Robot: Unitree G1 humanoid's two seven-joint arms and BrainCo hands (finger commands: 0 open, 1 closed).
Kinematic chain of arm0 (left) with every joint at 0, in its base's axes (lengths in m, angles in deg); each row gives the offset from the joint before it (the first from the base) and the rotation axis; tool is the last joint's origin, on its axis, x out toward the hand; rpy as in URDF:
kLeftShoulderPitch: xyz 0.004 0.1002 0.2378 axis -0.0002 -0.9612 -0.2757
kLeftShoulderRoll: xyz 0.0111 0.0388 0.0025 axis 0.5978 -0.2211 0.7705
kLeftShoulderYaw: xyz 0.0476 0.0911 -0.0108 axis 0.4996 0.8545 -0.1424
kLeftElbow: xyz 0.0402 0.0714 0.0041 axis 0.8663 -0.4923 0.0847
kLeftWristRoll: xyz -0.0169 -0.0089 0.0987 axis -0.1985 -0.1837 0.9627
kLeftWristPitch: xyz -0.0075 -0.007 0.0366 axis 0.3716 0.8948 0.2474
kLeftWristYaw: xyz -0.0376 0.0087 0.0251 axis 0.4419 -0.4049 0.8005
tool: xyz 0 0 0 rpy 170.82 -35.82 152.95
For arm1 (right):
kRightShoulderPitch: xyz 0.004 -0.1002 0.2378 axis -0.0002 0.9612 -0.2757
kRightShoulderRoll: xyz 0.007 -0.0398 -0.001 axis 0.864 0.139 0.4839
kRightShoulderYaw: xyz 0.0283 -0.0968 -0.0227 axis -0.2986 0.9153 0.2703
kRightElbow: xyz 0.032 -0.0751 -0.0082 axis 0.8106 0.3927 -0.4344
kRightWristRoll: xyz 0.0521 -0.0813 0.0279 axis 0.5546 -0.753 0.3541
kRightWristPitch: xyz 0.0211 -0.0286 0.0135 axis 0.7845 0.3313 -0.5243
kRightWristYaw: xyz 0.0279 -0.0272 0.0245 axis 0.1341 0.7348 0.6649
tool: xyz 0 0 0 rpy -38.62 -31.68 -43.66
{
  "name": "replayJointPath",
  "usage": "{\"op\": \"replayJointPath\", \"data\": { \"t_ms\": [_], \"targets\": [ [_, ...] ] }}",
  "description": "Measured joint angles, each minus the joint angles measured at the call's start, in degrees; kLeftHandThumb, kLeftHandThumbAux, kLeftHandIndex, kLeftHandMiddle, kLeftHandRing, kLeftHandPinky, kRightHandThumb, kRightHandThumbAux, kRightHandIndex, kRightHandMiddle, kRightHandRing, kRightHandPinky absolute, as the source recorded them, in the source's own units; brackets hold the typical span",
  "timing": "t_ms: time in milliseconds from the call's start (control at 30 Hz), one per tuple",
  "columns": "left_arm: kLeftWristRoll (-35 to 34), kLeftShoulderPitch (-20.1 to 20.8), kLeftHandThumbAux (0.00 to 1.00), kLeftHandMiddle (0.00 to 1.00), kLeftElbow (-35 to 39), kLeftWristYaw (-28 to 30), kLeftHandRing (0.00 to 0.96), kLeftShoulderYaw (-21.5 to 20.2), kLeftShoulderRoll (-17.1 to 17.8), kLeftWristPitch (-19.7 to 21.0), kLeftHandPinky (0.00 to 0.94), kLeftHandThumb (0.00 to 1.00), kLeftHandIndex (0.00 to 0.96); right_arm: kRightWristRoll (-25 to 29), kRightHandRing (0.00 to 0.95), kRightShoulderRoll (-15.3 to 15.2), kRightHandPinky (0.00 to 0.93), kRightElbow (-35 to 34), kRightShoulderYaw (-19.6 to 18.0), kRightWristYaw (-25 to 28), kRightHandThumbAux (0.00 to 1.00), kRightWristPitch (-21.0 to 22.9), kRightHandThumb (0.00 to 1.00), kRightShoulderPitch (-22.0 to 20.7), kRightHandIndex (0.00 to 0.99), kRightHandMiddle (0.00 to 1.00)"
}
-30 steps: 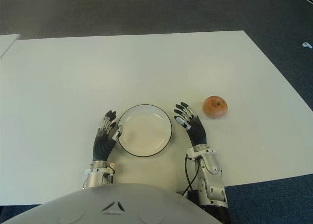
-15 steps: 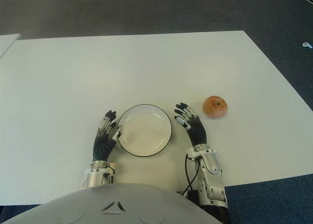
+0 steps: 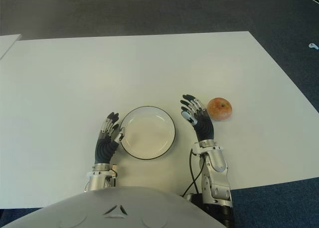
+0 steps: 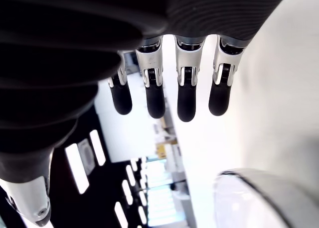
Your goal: Put the apples into the plate.
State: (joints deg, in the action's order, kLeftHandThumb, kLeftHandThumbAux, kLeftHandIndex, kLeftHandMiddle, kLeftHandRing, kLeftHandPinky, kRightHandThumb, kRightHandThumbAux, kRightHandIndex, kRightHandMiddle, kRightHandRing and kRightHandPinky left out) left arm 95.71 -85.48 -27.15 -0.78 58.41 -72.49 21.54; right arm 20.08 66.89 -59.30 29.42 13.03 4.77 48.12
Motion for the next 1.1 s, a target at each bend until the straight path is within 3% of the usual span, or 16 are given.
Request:
{"op": "replayJointPath", "data": {
  "t_ms": [167, 233, 533, 833, 1000, 1100],
  "targets": [
    [0.0, 0.3, 0.643, 0.139, -0.5, 0.0, 0.127, 0.0, -0.1, -0.3, 0.145, 0.141, 0.101, -4.1, 0.153, 0.6, 0.168, -0.2, 0.8, -1.7, 0.623, -5.1, 0.495, -1.8, 0.242, 0.183],
    [-0.1, 0.6, 0.639, 0.14, -0.7, 0.0, 0.128, 0.0, -0.1, -0.5, 0.146, 0.14, 0.104, -8.3, 0.144, 0.2, 0.16, -0.4, 0.8, -3.0, 0.623, -7.6, 0.49, -2.8, 0.221, 0.172],
    [-0.1, 1.4, 0.648, 0.143, -0.9, 0.0, 0.132, -0.1, -0.1, -1.4, 0.141, 0.149, 0.102, -28.9, 0.098, -6.3, 0.09, -1.0, -0.4, -11.7, 0.59, -16.7, 0.431, -6.5, 0.122, 0.122],
    [-0.1, 1.6, 0.651, 0.146, -0.9, 0.0, 0.139, -0.1, -0.1, -1.5, 0.143, 0.164, 0.102, -49.2, 0.011, -14.2, 0.007, -2.4, -1.0, -17.6, 0.481, -15.7, 0.43, -9.1, 0.094, 0.049],
    [-0.1, 1.6, 0.644, 0.147, -1.6, 0.0, 0.14, 0.0, -0.2, -1.5, 0.144, 0.169, 0.106, -61.0, 0.001, -22.0, 0.001, -3.1, -1.8, -16.3, 0.42, -12.2, 0.428, -12.0, 0.066, 0.013],
    [-0.2, 1.6, 0.64, 0.146, -1.8, 0.0, 0.139, 0.1, -0.2, -1.5, 0.142, 0.17, 0.105, -64.4, 0.0, -26.6, 0.0, -3.5, -2.7, -14.2, 0.391, -9.4, 0.405, -14.0, 0.05, 0.004]
  ]
}}
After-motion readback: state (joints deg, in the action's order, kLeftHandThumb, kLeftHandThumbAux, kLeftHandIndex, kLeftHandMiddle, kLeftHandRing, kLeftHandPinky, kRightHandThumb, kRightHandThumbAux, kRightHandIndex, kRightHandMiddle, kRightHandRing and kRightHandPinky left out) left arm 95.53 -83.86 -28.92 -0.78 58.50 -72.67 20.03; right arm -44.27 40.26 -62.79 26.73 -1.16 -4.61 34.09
